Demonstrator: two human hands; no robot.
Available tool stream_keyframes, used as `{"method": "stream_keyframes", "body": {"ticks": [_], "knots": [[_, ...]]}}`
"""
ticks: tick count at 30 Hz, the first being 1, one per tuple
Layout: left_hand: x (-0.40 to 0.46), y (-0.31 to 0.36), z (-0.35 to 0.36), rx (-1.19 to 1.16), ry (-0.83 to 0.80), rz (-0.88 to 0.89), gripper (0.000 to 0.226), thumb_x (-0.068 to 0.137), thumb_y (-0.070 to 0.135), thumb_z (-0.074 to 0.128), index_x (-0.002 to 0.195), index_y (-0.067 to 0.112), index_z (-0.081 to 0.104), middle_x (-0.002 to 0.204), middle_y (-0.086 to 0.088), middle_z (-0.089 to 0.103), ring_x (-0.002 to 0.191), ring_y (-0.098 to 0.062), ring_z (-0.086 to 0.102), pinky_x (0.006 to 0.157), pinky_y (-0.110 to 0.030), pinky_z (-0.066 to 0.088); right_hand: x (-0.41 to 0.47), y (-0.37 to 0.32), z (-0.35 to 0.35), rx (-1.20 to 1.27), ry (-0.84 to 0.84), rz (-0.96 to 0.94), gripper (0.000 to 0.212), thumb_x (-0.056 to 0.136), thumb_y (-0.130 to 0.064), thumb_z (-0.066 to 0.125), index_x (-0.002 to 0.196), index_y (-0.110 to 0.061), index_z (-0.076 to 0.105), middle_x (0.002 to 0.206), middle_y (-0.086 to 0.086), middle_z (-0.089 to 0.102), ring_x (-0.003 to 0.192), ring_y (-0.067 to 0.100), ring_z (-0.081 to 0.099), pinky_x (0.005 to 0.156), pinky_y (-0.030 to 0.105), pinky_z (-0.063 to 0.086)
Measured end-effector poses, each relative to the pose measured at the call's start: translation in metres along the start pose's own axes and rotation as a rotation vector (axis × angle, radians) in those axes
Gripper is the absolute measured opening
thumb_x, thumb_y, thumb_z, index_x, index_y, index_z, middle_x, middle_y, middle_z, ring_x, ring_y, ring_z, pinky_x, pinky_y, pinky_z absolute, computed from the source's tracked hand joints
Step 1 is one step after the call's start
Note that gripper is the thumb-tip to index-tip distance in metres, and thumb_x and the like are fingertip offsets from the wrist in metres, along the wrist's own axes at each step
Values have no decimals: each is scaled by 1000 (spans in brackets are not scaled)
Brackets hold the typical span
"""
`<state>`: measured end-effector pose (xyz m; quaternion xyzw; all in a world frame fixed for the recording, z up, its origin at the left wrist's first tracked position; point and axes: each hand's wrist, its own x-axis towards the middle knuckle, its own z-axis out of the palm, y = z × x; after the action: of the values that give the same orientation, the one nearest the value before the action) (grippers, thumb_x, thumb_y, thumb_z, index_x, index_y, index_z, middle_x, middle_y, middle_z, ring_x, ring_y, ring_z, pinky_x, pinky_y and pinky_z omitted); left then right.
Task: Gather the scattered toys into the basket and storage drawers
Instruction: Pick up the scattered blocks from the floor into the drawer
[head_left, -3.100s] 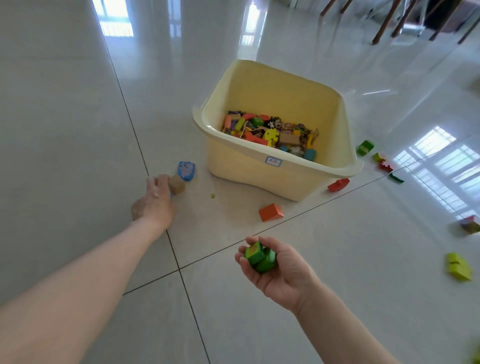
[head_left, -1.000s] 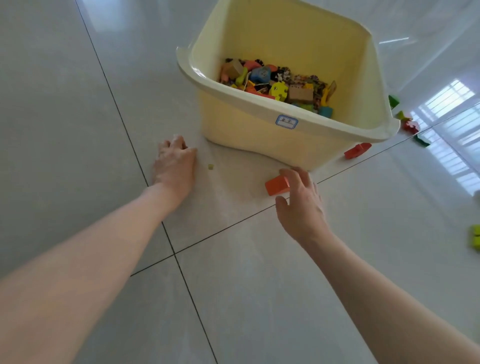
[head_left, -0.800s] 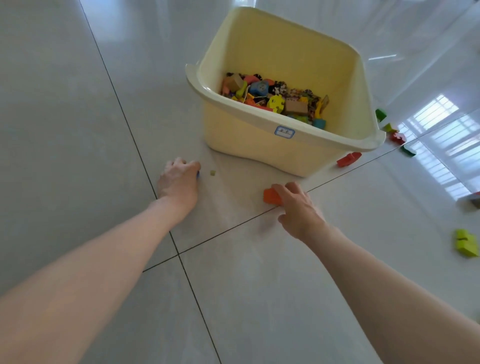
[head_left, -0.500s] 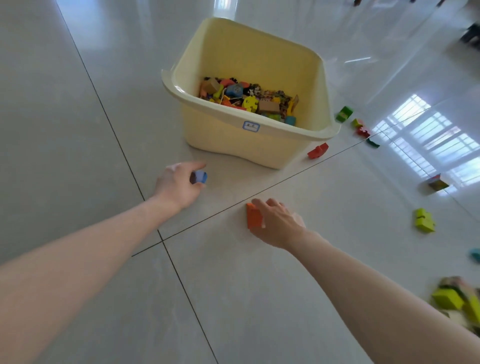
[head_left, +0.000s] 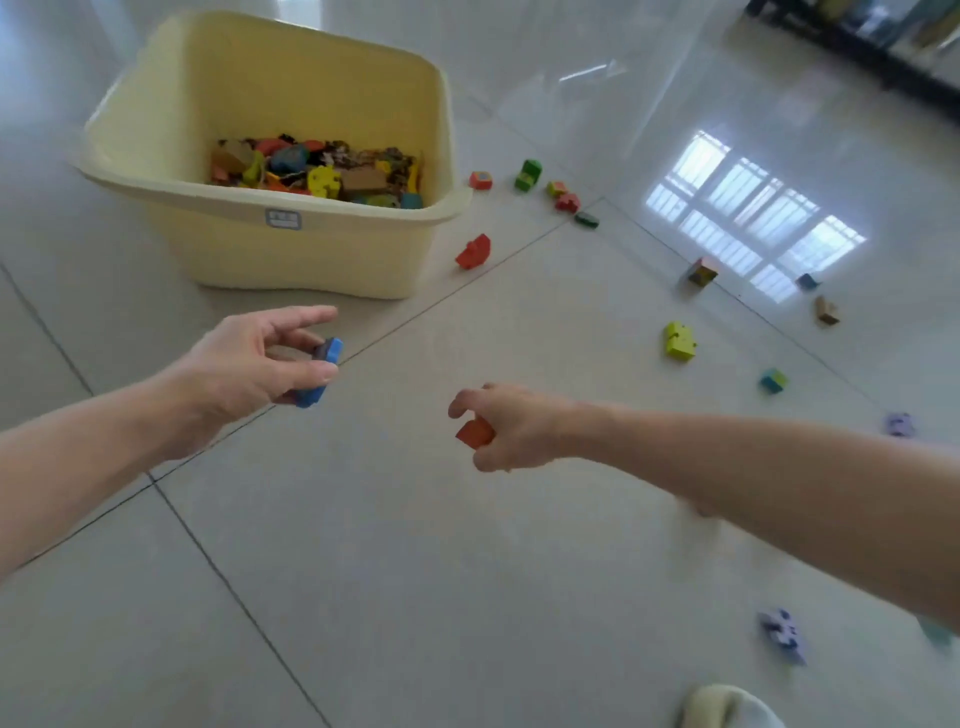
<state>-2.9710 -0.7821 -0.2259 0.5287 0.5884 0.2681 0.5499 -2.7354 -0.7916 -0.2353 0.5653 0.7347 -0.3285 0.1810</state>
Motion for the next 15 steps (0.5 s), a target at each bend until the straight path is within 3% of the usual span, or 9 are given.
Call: {"method": "stream_keyframes", "body": {"ticks": [3, 5, 7, 10, 13, 15], "knots": [[-3, 38, 58, -20, -160, 14, 43, 89, 2, 55, 124, 26, 50, 103, -7, 54, 92, -26, 63, 73, -29, 50, -63, 55, -33, 276, 98, 162, 33, 84, -10, 51, 117, -14, 52, 82, -3, 49, 67, 17, 56, 61, 27, 50], [4, 62, 109, -59, -269, -20, 34, 91, 2, 44, 119, 21, 51, 96, -8, 51, 79, -24, 62, 67, -30, 50, -102, 95, -43, 471, 237, 262, 29, 85, -5, 44, 110, -13, 56, 76, -2, 46, 62, 15, 52, 57, 24, 50], [9, 86, 166, -86, -365, -78, 33, 74, 8, 50, 106, 17, 55, 90, -9, 45, 60, -21, 54, 50, -29, 50, -135, 137, -40, 650, 367, 338, 23, 86, -4, 44, 102, -12, 58, 74, 1, 49, 58, 13, 51, 54, 24, 48], [11, 104, 242, -45, -447, -115, 44, 49, 13, 37, 88, 19, 55, 83, -8, 41, 46, -16, 41, 31, -16, 32, -160, 194, -14, 952, 568, 427, 10, 91, -15, 54, 96, -9, 60, 74, 5, 51, 55, 13, 49, 47, 21, 43], [16, 96, 305, -17, -490, -156, 22, 66, 19, 47, 86, 17, 54, 77, -6, 42, 41, -12, 34, 34, -12, 22, -169, 233, 23, 1384, 703, 515, 25, 95, -30, 49, 91, -8, 59, 66, 7, 49, 47, 16, 48, 38, 21, 40], [17, 79, 343, 136, -428, -102, 9, 87, 27, 54, 88, 18, 53, 75, -2, 44, 49, -14, 39, 40, -17, 29, -174, 246, 46, 1553, 730, 583, 30, 96, -36, 46, 87, -11, 58, 61, 6, 51, 44, 15, 48, 38, 20, 42]]}}
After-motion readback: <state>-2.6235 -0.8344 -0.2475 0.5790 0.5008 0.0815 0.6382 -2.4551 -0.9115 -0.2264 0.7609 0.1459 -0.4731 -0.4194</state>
